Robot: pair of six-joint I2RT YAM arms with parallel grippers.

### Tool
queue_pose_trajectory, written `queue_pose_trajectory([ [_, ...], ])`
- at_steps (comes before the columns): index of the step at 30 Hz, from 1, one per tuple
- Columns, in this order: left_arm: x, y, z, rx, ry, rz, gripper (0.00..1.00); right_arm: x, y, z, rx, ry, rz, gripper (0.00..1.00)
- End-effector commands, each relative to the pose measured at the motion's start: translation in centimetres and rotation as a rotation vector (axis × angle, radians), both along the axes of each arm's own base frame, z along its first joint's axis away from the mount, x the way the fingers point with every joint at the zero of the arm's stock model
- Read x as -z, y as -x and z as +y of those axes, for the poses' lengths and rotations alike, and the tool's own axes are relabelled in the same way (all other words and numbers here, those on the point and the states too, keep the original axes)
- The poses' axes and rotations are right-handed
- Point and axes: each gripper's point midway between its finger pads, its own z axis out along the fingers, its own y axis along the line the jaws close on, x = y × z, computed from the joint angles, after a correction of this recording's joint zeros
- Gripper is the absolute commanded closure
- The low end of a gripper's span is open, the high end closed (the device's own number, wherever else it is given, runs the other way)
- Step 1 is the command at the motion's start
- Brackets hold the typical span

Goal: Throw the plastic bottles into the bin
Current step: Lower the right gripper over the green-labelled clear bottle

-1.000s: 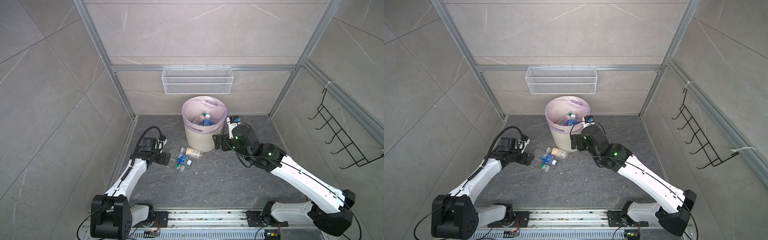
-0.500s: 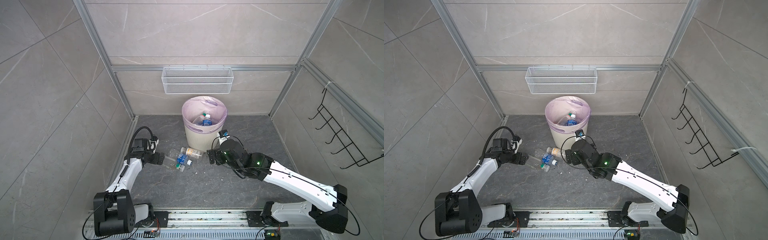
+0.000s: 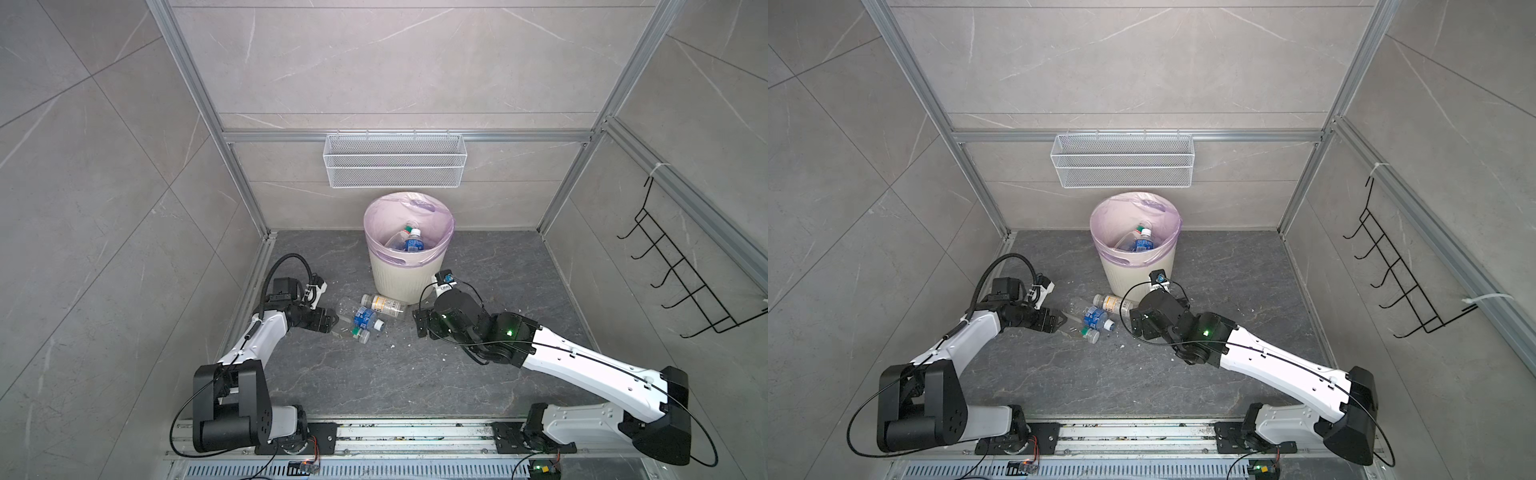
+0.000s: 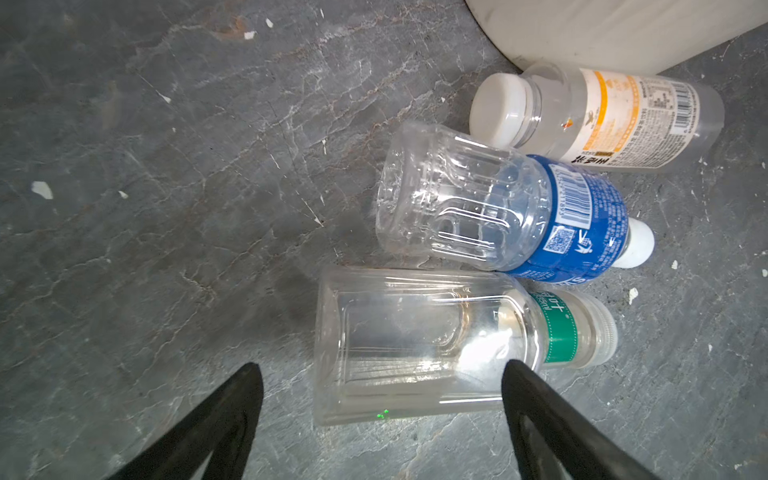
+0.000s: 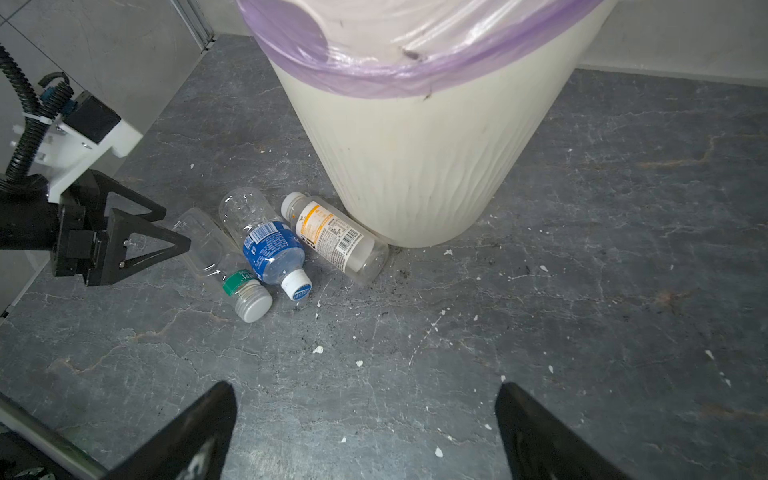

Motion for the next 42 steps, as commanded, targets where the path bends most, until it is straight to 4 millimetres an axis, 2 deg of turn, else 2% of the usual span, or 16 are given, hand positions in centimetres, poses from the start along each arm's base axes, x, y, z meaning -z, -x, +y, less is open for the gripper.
queue_pose_trajectory([
  [1,-0.4,0.2,-0.8,0.053,0.034,0.003,0.09,0.4,0.3,-0.5,0.021,0.003,0.006,0.0],
  [13,0.3,0.9,-2.5,0.114,0.014,0.019,0.15,2.3,0.9,0.8,-0.013,0.027,0.043,0.02],
  [22,0.7,1.6,-4.9,0.193,-0.021,0.022,0.17,3.3,1.3,1.5,-0.035,0.033,0.069,0.03],
  [29,0.6,2.4,-6.6,0.259,-0.02,0.028,0.17,5.0,2.0,3.5,-0.1,0.067,0.107,0.04],
  [42,-0.5,5.4,-10.6,0.428,0.057,0.034,0.17,7.4,2.7,6.2,-0.166,0.099,0.159,0.04],
])
